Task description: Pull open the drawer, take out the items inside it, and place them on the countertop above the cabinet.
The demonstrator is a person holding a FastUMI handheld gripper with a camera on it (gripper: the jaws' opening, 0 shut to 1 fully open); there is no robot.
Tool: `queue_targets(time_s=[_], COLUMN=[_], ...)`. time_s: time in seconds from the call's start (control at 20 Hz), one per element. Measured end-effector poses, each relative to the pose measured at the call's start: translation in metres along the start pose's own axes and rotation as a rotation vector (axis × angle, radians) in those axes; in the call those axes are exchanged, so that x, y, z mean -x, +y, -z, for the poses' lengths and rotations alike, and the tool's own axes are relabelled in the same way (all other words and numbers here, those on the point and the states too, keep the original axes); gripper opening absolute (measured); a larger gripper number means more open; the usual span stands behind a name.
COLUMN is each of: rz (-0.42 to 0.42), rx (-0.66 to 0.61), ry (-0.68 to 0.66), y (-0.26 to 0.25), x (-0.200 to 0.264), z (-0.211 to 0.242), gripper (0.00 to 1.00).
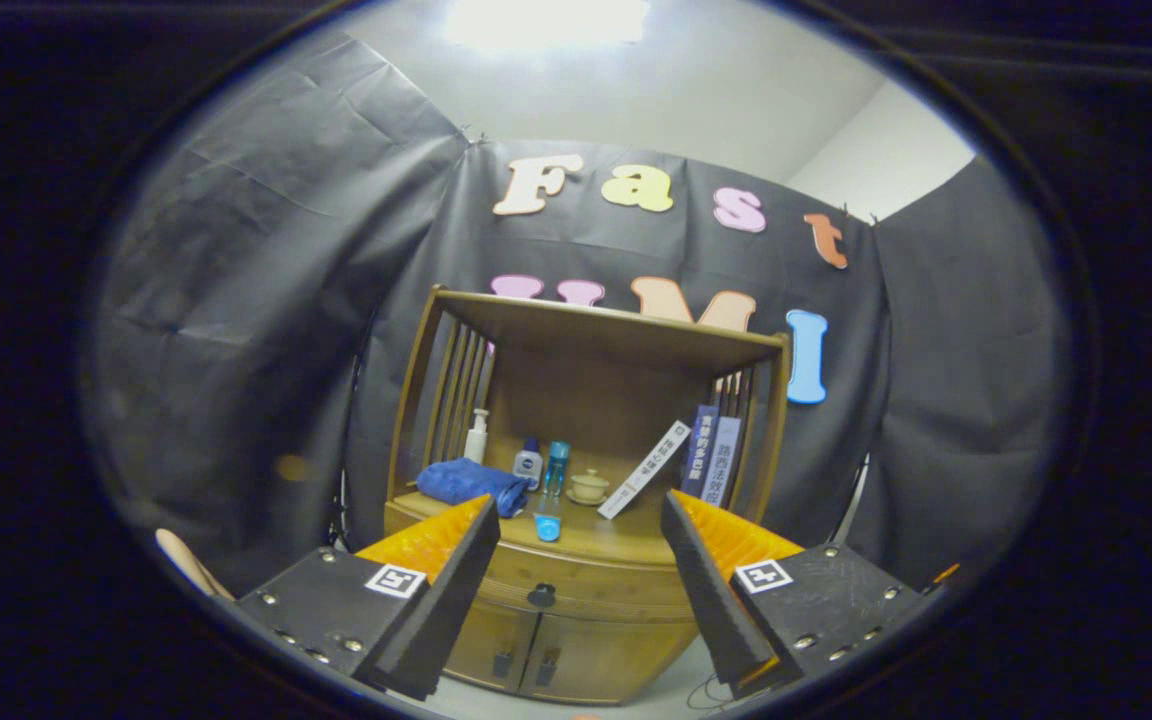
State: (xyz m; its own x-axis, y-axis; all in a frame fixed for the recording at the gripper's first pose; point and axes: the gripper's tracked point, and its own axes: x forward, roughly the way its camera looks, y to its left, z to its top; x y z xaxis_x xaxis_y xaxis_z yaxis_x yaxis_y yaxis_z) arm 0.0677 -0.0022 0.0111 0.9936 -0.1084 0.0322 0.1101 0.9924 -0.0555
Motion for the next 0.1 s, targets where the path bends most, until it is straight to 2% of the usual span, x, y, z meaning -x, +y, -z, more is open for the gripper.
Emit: queue_targets(time_s=[0.1], rz=[0.014], rx=[0.007], ry=[-0.016], y=[-0.0039], x=[0.0083], z=[-0.0048], gripper=[0.97])
